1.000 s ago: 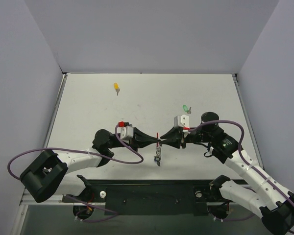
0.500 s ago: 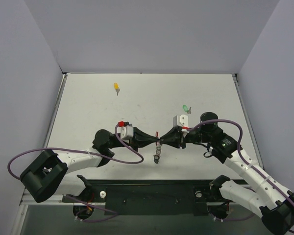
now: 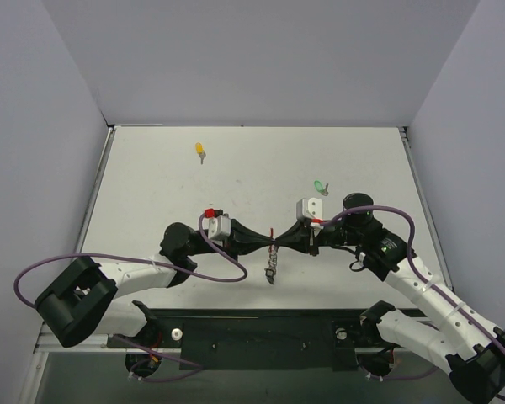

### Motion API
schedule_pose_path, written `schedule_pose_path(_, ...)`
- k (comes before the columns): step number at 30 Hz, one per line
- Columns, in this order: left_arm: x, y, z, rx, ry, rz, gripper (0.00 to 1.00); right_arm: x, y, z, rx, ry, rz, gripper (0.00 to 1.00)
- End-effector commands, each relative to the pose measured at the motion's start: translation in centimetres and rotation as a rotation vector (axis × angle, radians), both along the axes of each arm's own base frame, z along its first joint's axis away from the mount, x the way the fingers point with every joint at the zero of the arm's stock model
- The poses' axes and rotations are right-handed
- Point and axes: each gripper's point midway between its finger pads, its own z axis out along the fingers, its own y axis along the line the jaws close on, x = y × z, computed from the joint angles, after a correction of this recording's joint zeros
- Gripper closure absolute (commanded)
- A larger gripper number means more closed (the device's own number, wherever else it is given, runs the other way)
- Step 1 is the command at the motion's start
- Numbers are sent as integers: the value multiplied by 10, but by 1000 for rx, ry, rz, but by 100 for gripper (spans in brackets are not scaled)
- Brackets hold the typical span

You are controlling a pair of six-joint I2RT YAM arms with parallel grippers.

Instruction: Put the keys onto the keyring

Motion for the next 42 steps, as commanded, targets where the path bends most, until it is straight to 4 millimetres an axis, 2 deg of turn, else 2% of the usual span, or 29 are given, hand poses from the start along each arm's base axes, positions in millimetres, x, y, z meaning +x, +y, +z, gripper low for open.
schedule_pose_path(1,1,0,51,-141,-91,6,99,-3,-2,9,-15,-5,36,100)
schedule_pose_path(2,1,-2,48,-124,-77,0,96,-7,-5,3,-41,25,42,100)
schedule_pose_path(5,1,-2,44,-101,-62,2,81,-8,-10,4,-80,1,54,100)
schedule_pose_path(9,2,-1,38,-61,-60,16,70,-11,-17,-1,-127,3,54,100)
schedule_pose_path(15,-4,-1,34,-28,-72,-19,66,-10,-23,-5,-174,-6,43,100)
schedule_pose_path(19,-3,-4,21,65,-80,-27,66,-16,-40,-19,-295,-8,50,100)
schedule_pose_path(22,-3,-9,19,110,-99,-36,65,-12,-50,-22,-370,-46,48,100)
schedule_pose_path(24,2,-13,15,145,-136,-12,52,-12,-58,-24,-426,-70,45,100)
schedule_pose_path(30,8,-31,2,207,-141,33,39,-13,-81,-33,-587,-116,76,100)
schedule_pose_path(34,13,-43,-2,205,-138,70,37,-10,-91,-35,-662,-123,83,100)
schedule_pose_path(37,11,-53,6,149,-140,84,37,-8,-96,-37,-704,-126,84,100)
schedule_pose_path(38,9,-57,1,150,-127,77,38,-8,-97,-37,-710,-129,85,100)
schedule_pose_path(42,11,-68,6,89,-92,101,42,-7,-99,-38,-728,-123,81,100)
